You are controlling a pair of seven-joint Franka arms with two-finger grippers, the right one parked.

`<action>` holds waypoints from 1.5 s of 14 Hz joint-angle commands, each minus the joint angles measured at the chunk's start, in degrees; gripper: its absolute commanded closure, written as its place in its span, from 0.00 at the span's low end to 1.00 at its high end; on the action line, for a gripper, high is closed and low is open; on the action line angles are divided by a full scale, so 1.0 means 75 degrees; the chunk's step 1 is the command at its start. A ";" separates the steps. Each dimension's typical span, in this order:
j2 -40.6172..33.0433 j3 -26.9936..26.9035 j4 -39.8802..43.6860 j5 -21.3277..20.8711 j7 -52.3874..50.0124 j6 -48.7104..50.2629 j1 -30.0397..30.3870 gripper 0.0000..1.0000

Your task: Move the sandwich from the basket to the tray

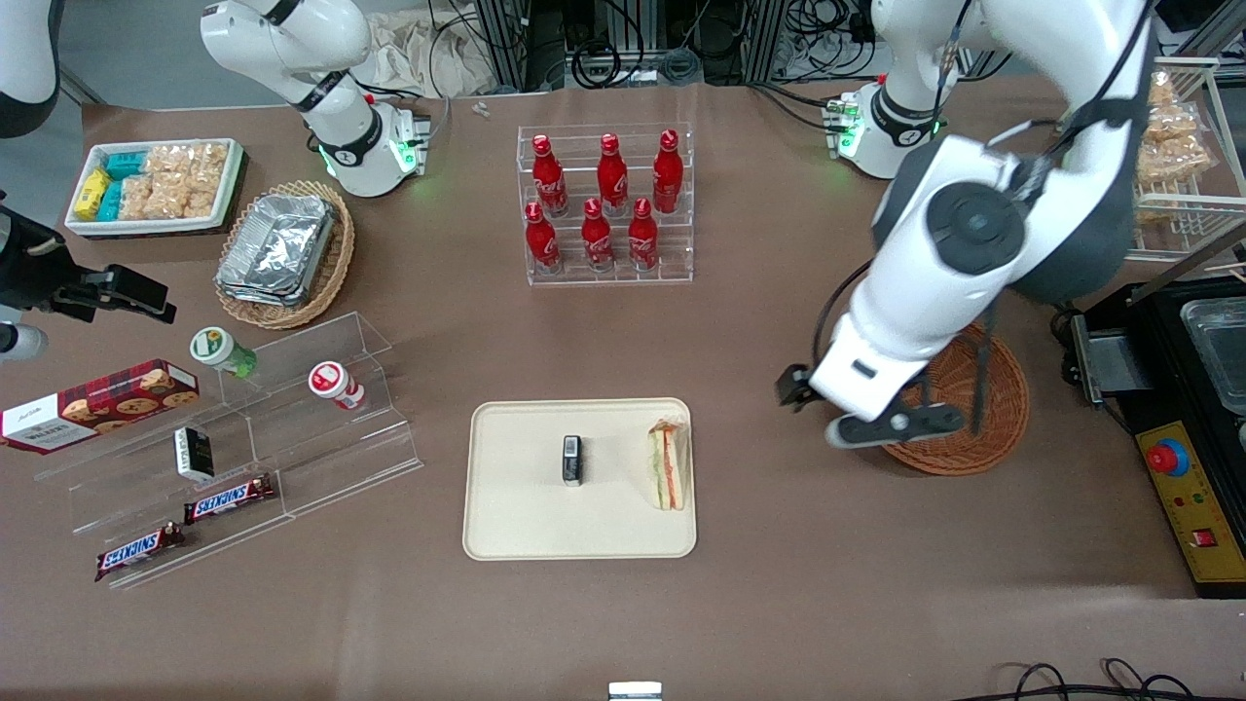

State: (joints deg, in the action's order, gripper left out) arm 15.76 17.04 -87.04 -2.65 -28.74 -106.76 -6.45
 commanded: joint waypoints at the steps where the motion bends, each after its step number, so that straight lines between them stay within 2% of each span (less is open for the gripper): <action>1: -0.1757 0.0048 -0.1750 0.0727 0.1123 -0.0039 0.0998 0.00; 3: -0.2555 0.0025 -0.2442 0.0728 0.1334 -0.0038 0.1198 0.00; 5: -0.2792 0.0013 -0.2528 0.0739 0.1815 0.0054 0.1363 0.00; 11: -0.1820 -0.0081 -0.0419 0.0751 0.1782 0.1646 0.2183 0.00; 21: -0.1714 -0.0081 -0.0417 0.0634 0.1793 0.1766 0.2324 0.00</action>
